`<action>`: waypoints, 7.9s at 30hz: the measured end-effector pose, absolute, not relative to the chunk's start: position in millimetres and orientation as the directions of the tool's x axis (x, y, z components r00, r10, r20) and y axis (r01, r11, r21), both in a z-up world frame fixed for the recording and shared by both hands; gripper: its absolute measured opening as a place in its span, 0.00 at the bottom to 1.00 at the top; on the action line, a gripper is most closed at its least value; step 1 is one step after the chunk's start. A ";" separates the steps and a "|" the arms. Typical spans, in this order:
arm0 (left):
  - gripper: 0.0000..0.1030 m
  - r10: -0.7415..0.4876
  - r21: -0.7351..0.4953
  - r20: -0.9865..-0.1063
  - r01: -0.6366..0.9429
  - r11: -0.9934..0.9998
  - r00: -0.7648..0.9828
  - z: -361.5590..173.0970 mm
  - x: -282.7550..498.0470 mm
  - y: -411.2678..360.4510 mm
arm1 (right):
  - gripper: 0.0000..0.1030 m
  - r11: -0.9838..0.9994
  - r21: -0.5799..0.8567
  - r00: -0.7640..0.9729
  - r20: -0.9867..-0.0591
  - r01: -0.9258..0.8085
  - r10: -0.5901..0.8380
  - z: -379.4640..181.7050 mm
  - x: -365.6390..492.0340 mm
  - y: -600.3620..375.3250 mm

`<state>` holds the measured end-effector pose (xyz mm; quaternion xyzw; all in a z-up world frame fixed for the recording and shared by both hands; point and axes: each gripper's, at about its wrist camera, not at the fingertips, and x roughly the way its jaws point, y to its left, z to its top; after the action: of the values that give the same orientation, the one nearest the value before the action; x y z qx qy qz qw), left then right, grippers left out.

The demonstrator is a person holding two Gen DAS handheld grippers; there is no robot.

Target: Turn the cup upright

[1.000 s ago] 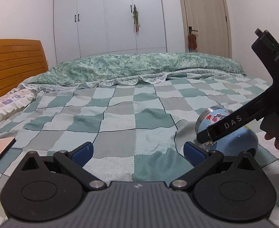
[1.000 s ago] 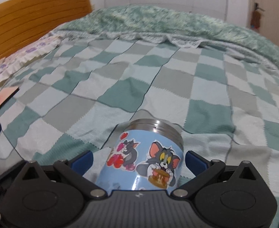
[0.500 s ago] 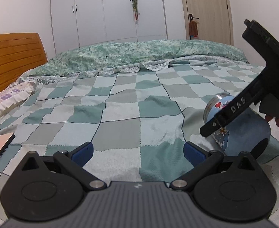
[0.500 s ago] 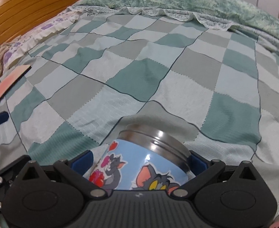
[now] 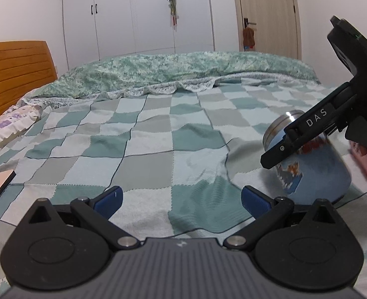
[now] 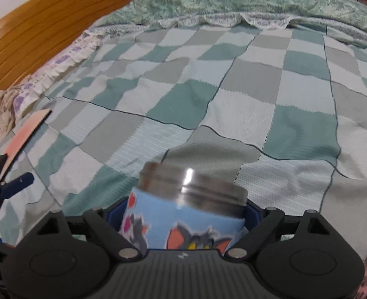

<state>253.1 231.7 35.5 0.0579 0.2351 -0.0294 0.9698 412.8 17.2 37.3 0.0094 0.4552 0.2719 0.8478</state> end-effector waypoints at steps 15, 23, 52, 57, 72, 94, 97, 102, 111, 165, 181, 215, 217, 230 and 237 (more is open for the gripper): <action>1.00 -0.045 0.069 -0.401 0.079 0.994 0.915 62.4 192.9 218.9 | 0.83 0.872 0.314 0.545 -0.686 -0.376 0.482 48.4 366.9 -10.0; 1.00 -0.029 0.061 -0.398 0.058 0.996 0.917 65.1 175.4 218.1 | 0.84 0.886 0.379 0.491 -0.737 -0.268 0.464 19.7 369.4 -6.1; 1.00 -0.104 0.024 -0.400 0.124 0.992 0.910 75.6 52.7 136.1 | 0.83 0.846 0.490 0.348 -0.771 -0.211 0.534 15.2 242.0 -106.7; 1.00 -0.106 0.021 -0.403 0.126 0.992 0.909 78.3 43.8 123.4 | 0.97 0.835 0.482 0.396 -0.735 -0.267 0.550 22.4 230.6 -127.4; 1.00 -0.118 0.003 -0.474 0.136 0.991 0.873 77.2 52.5 34.9 | 1.00 0.877 0.170 0.751 -0.460 -0.450 0.474 45.5 167.8 -244.2; 0.99 0.022 0.099 -0.803 0.096 0.990 0.596 59.9 211.3 -39.2 | 1.00 0.887 -0.003 0.831 -0.350 -0.462 0.432 25.0 180.2 -288.2; 0.96 0.059 0.136 -0.831 0.099 0.986 0.554 56.4 229.3 -42.1 | 1.00 0.881 0.024 0.816 -0.365 -0.473 0.448 22.4 191.7 -292.8; 0.89 0.074 0.126 -0.874 0.077 0.989 0.480 47.8 250.7 -39.7 | 1.00 0.876 0.044 0.798 -0.394 -0.480 0.456 16.2 205.2 -294.6; 0.83 0.016 0.036 -0.860 0.028 0.999 0.510 50.2 241.8 -21.1 | 1.00 0.894 0.066 0.810 -0.399 -0.443 0.431 11.6 205.5 -299.4; 1.00 -0.043 -0.013 -0.185 0.041 0.999 0.982 51.1 15.1 -11.9 | 1.00 0.977 -0.043 0.967 -0.158 -0.210 0.201 20.0 58.4 -326.0; 1.00 0.060 0.014 -0.158 -0.059 0.998 0.986 2.9 7.0 -15.6 | 1.00 0.992 -0.031 0.987 -0.110 -0.120 0.116 -3.2 24.9 -356.4; 1.00 0.048 -0.009 -0.154 -0.049 0.999 0.987 2.4 3.6 -13.0 | 1.00 0.992 -0.075 0.992 -0.091 -0.099 0.092 -4.6 22.1 -350.5; 1.00 0.046 -0.011 -0.154 -0.048 0.999 0.987 2.7 4.1 -12.4 | 1.00 0.992 -0.075 0.992 -0.091 -0.100 0.093 -4.7 22.4 -350.6; 1.00 0.043 -0.011 -0.151 -0.045 0.999 0.988 3.1 2.2 -12.2 | 1.00 0.992 -0.077 0.991 -0.092 -0.100 0.092 -4.5 22.2 -350.8; 1.00 0.040 -0.011 -0.151 -0.042 0.999 0.988 3.7 2.1 -12.3 | 1.00 0.992 -0.078 0.992 -0.091 -0.100 0.092 -4.6 22.4 -350.8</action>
<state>2.1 -12.3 3.7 -0.0071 0.0758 0.0207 0.9969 22.4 -350.8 -4.6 -0.0411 0.0438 0.0482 0.9970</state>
